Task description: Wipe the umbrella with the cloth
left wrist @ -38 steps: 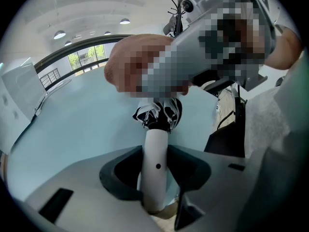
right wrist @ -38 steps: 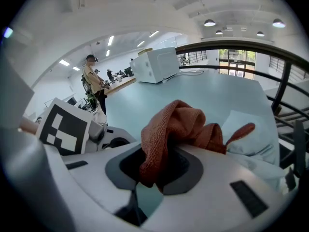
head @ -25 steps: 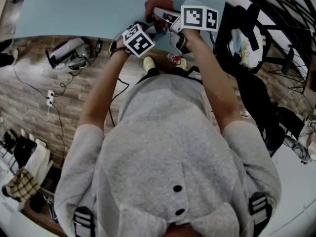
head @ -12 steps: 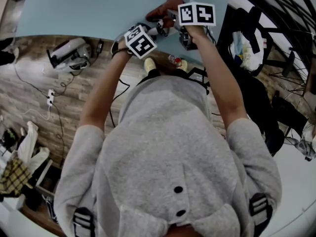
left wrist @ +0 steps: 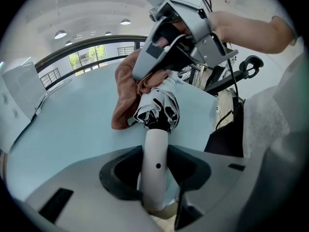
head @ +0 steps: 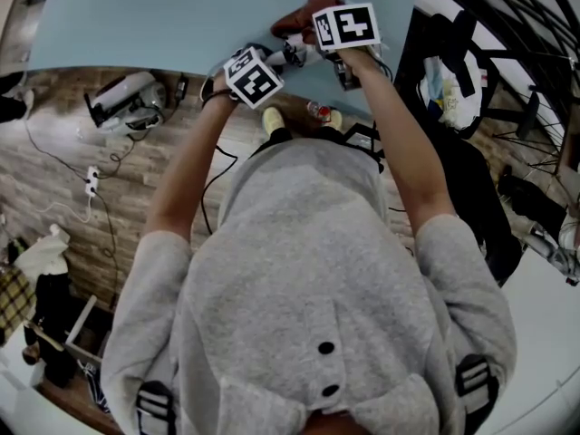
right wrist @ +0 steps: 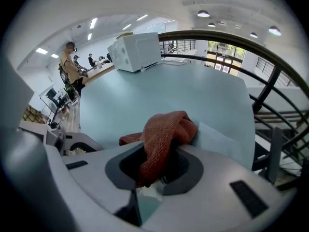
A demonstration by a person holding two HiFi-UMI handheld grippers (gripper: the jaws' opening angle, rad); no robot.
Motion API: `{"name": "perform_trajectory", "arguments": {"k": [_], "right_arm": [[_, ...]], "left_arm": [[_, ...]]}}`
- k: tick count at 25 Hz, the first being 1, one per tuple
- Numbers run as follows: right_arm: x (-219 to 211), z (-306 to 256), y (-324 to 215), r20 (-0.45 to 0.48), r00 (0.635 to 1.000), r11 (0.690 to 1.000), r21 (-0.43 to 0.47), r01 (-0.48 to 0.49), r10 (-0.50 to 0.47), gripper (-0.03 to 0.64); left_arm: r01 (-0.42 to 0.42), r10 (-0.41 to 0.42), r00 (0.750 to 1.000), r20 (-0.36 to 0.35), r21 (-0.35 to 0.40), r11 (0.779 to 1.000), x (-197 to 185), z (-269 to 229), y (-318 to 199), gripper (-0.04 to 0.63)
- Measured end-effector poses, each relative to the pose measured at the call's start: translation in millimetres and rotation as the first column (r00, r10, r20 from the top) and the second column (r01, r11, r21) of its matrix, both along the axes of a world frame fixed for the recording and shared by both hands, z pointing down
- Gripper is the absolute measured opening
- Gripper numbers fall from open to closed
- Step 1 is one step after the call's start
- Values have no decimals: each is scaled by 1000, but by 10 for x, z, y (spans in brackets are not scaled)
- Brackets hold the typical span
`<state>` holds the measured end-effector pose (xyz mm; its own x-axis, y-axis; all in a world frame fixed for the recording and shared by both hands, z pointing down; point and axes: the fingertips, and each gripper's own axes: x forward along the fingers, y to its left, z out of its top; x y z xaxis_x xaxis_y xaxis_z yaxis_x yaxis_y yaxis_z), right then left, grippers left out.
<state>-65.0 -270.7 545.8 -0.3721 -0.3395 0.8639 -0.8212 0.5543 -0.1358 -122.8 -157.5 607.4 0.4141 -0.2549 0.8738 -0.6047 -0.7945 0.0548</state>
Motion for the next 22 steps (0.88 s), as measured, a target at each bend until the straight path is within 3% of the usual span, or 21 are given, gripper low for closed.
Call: {"name": "perform_trajectory", "arguments": {"k": [22], "right_arm": [[490,-125,-219,-65,997,998,49,-36,39,80]], "left_arm": [[8,-8,1000,20,2,1000,-27,-10,26,170]]}}
